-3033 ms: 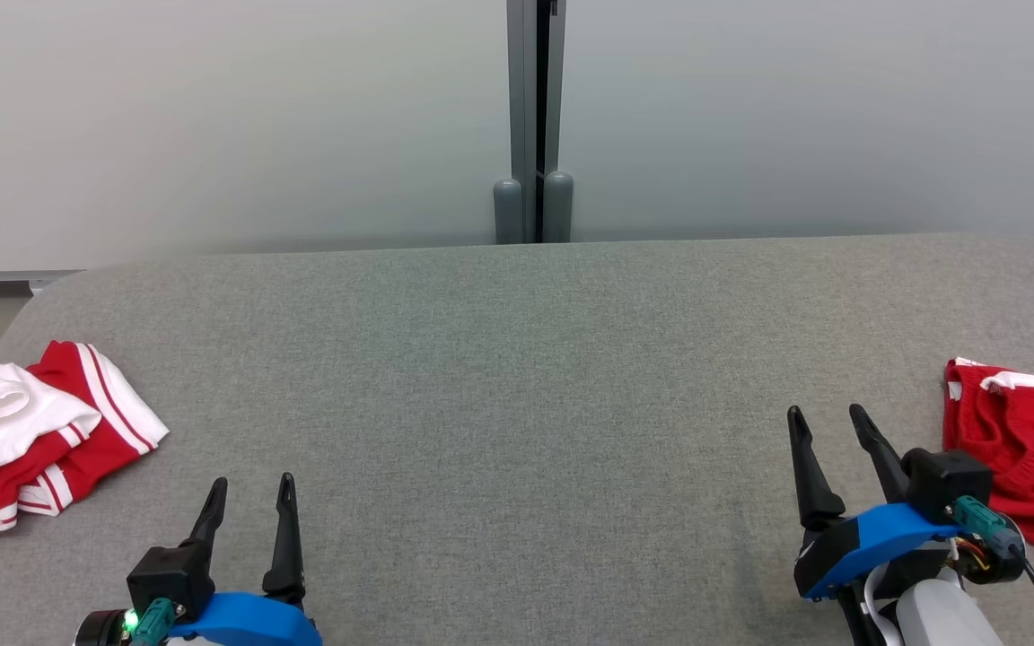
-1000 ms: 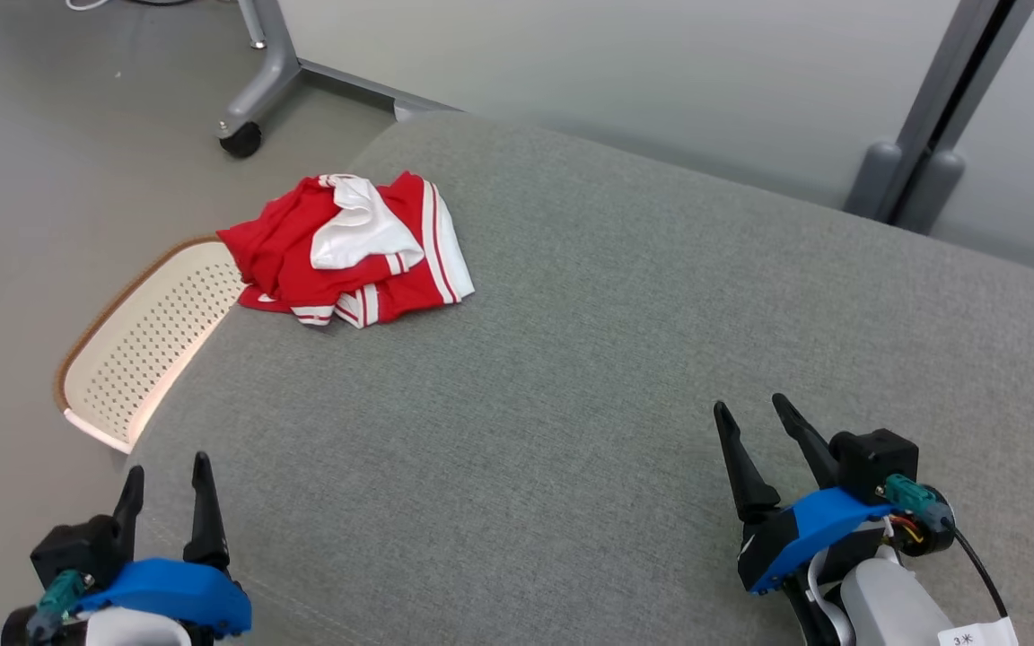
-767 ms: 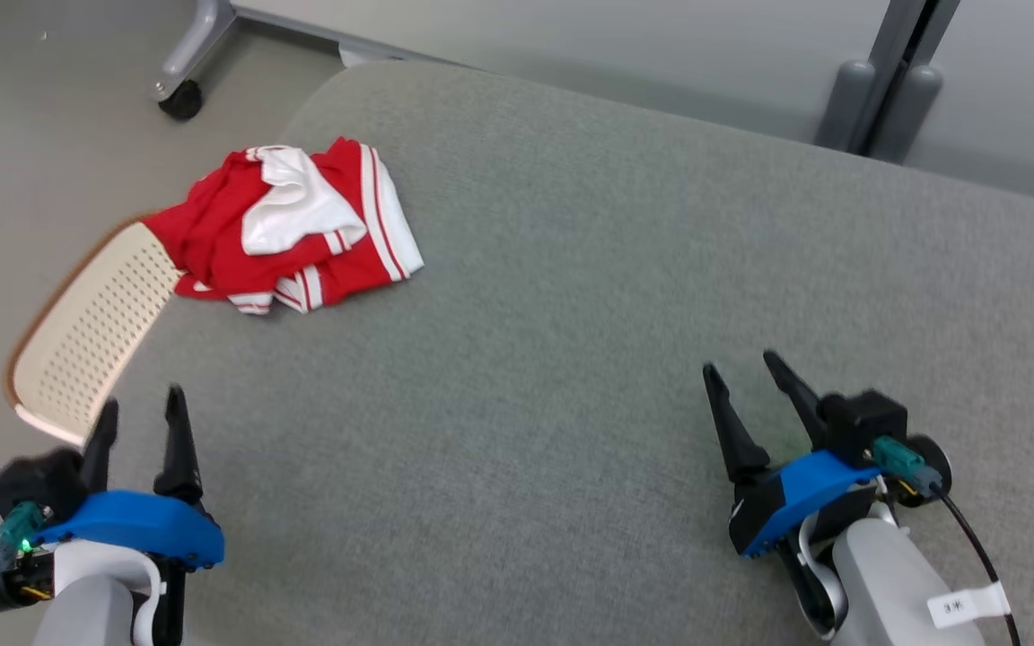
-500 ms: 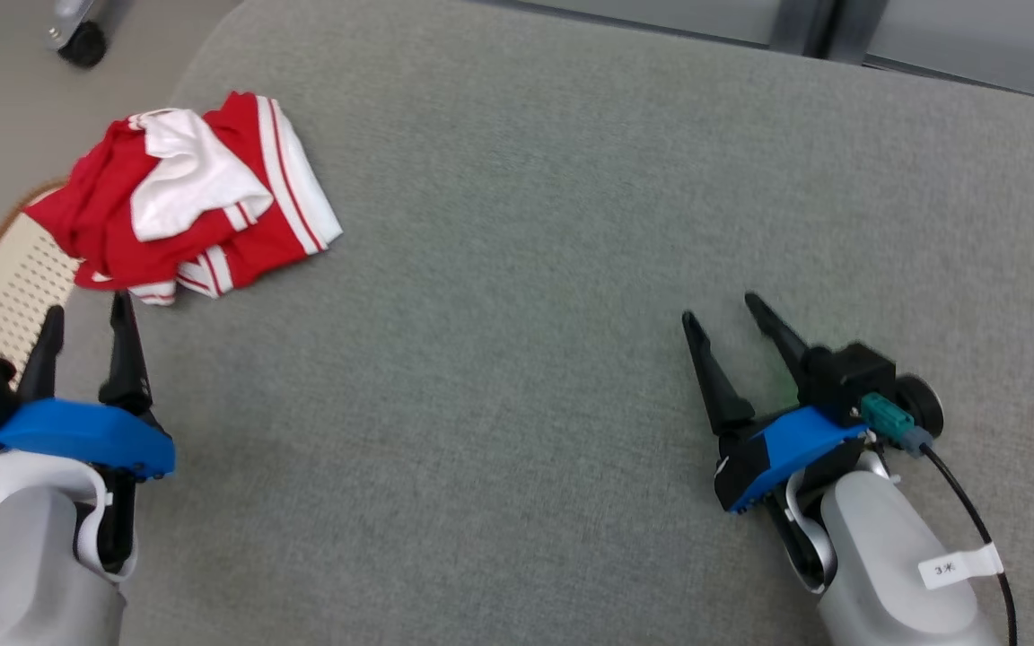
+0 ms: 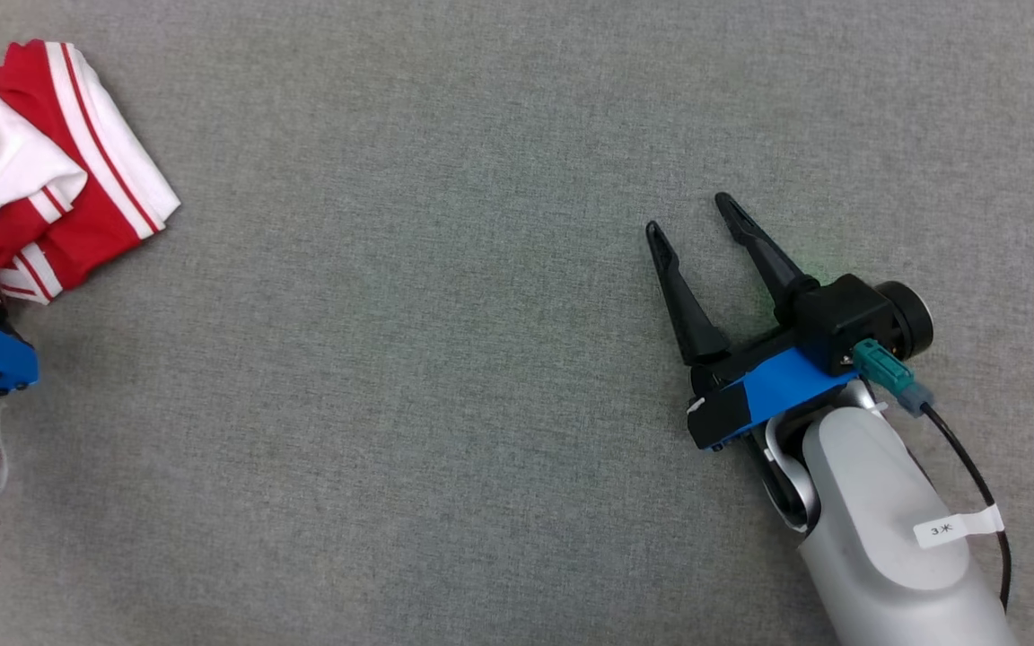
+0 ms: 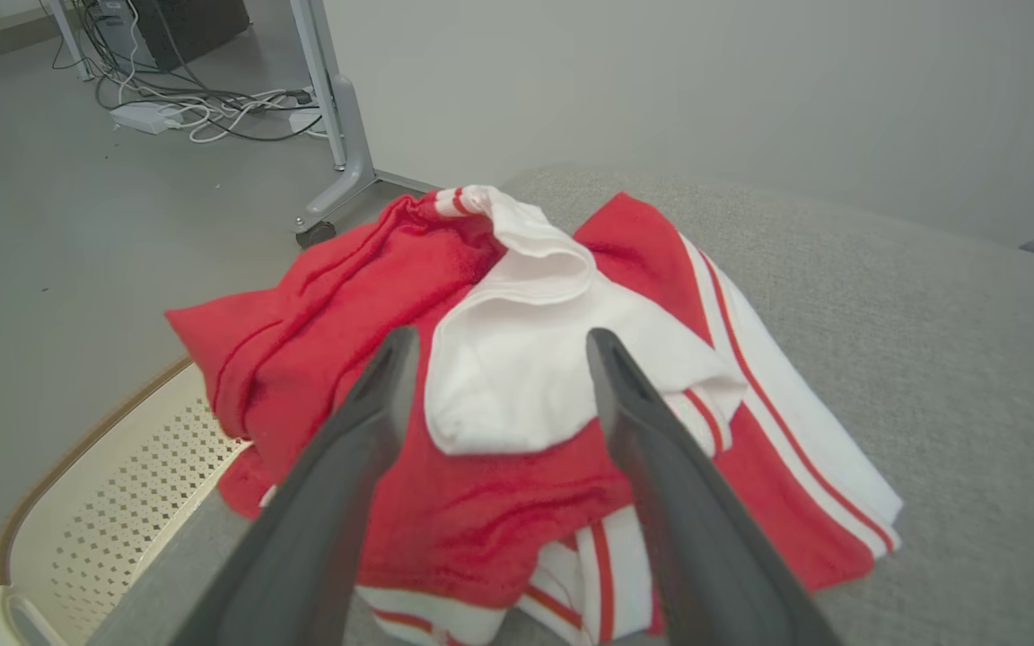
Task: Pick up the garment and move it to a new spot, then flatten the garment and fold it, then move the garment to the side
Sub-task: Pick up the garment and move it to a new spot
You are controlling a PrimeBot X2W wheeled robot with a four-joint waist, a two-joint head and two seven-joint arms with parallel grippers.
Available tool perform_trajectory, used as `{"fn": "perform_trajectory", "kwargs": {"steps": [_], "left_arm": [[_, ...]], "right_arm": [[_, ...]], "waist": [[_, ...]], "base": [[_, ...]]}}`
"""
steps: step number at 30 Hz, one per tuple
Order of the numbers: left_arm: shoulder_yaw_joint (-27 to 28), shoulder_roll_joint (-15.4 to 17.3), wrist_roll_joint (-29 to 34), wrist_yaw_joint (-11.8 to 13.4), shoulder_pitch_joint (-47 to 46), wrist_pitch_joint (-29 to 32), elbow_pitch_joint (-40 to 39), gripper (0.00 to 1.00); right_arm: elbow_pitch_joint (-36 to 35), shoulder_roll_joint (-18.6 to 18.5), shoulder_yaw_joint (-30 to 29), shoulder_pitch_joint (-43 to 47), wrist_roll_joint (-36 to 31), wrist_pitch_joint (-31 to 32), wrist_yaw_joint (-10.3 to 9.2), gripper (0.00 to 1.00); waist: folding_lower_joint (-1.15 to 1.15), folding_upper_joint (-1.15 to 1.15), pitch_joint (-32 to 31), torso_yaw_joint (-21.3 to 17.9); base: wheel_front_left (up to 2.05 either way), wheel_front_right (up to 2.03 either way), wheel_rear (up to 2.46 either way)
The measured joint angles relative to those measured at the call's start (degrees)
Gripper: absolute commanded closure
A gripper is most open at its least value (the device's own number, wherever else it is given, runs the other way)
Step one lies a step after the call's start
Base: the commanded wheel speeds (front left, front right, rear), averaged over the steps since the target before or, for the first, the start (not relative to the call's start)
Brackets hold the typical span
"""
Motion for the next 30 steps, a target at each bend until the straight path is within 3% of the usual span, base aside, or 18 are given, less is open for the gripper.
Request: {"fn": "perform_trajectory", "kwargs": {"steps": [12, 13, 14, 15, 23, 30], "left_arm": [[-2.7, 0.7, -2.2, 0.0, -3.5, 0.0, 8.7, 0.00], [-3.1, 0.7, -2.3, 0.0, -3.5, 0.0, 9.1, 0.15], [-3.5, 0.6, -2.6, 0.0, -3.5, 0.0, 9.5, 0.82], [-3.8, 0.6, -2.7, 0.0, -3.5, 0.0, 9.4, 1.00], [-5.1, 1.0, -3.4, 0.0, -3.6, 0.0, 5.7, 1.00], [-3.6, 1.8, 0.3, 0.0, -4.2, 0.0, -3.9, 1.00]], "right_arm": [[-1.5, 0.1, -0.7, -0.1, -0.7, -0.2, 0.00, 0.00], [-1.5, 0.1, -0.7, -0.1, -0.7, -0.2, 0.00, 0.00], [-1.6, 0.1, -0.8, -0.1, -0.7, -0.2, 0.00, 0.00], [-1.6, 0.1, -0.9, -0.1, -0.7, -0.2, 0.00, 0.00], [-0.5, -0.2, -2.2, 0.4, -0.2, -0.1, -0.01, 0.00], [0.5, -0.6, -2.2, 2.8, 3.0, 0.1, -0.08, 0.00]], "waist": [[0.00, 0.00, 1.2, -1.3], [0.00, 0.00, 1.2, -1.4], [0.00, 0.00, 1.2, -1.4], [0.00, 0.00, 1.3, -1.4], [0.01, 0.01, -0.6, -1.2], [0.01, 0.01, -4.5, -1.4]], "base": [[0.00, 0.00, 0.00], [0.00, 0.00, 0.00], [0.00, 0.00, 0.00], [0.00, 0.00, 0.00], [0.00, 0.00, 0.00], [0.00, 0.00, 0.00]]}}
